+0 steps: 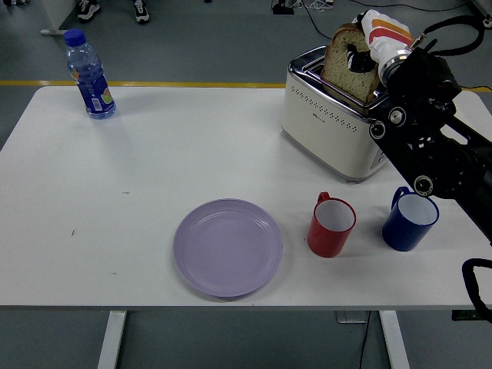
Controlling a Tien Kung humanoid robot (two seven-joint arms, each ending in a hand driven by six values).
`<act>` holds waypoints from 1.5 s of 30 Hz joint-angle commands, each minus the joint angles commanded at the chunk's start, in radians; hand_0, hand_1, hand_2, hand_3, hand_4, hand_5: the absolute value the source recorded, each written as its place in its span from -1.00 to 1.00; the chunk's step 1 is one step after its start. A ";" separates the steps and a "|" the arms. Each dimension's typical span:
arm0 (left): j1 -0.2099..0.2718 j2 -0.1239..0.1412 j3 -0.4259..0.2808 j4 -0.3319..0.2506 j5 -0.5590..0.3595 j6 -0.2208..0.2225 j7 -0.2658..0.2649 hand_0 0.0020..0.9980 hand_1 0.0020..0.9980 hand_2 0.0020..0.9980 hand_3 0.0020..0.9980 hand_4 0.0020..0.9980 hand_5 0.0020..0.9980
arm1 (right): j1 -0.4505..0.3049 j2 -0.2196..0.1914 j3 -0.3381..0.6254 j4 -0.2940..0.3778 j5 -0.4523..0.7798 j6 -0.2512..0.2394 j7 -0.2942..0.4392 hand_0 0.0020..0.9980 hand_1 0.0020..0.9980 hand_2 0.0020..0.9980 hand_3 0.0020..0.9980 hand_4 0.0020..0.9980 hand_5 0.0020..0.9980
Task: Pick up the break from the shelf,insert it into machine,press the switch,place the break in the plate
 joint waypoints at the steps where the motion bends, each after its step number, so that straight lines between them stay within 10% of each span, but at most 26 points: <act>1: -0.001 0.000 -0.001 0.000 0.001 0.000 0.000 0.37 0.38 0.36 0.12 -0.43 0.65 | 0.001 0.002 0.000 -0.002 -0.006 0.006 0.006 -0.51 -0.35 -0.07 0.08 0.14 -0.95; 4: -0.001 0.000 -0.001 0.000 0.002 0.000 0.001 0.37 0.38 0.36 0.12 -0.43 0.65 | 0.002 0.004 0.000 -0.005 -0.012 0.021 0.015 -0.51 -0.35 -0.07 0.08 0.14 -0.95; 5: -0.001 0.000 -0.001 0.000 0.002 0.000 0.001 0.37 0.38 0.36 0.13 -0.43 0.65 | 0.003 0.004 0.001 -0.006 -0.013 0.023 0.017 0.10 0.16 0.35 0.47 0.41 -0.69; 10: -0.002 0.000 -0.001 0.000 0.003 0.000 0.001 0.37 0.38 0.36 0.13 -0.43 0.65 | 0.006 0.004 0.004 -0.008 -0.010 0.016 0.037 0.10 0.16 0.35 0.47 0.41 -0.69; 11: -0.001 0.000 0.000 0.000 0.002 0.001 0.001 0.37 0.38 0.36 0.12 -0.43 0.65 | 0.006 0.003 0.005 -0.008 -0.007 0.013 0.040 0.50 0.50 0.69 0.73 0.52 -0.58; 17: -0.001 0.000 -0.001 0.000 0.004 0.000 0.001 0.37 0.38 0.36 0.12 -0.43 0.65 | 0.005 0.001 0.006 -0.008 0.007 0.000 0.050 0.64 0.63 0.84 0.84 0.58 -0.52; 25: 0.001 0.000 -0.003 0.000 0.005 0.001 0.000 0.37 0.38 0.36 0.12 -0.43 0.65 | -0.011 -0.030 0.025 0.029 0.006 -0.025 0.054 0.67 0.65 0.84 0.85 0.58 -0.50; 40: 0.009 -0.001 0.001 0.000 -0.002 0.001 -0.001 0.37 0.39 0.36 0.12 -0.43 0.66 | -0.209 -0.239 0.147 0.304 0.098 -0.162 0.012 0.48 0.45 0.59 0.67 0.41 -0.37; 41: 0.010 -0.002 -0.002 0.000 -0.001 0.001 0.000 0.37 0.39 0.36 0.12 -0.43 0.66 | -0.233 -0.255 0.157 0.328 0.106 -0.183 0.004 0.02 0.00 0.15 0.53 -0.12 -0.59; 45: 0.013 -0.003 -0.002 0.000 0.001 0.000 0.001 0.37 0.39 0.36 0.12 -0.43 0.66 | -0.281 -0.297 0.162 0.380 0.112 -0.206 -0.005 0.02 0.00 0.15 0.53 -0.12 -0.59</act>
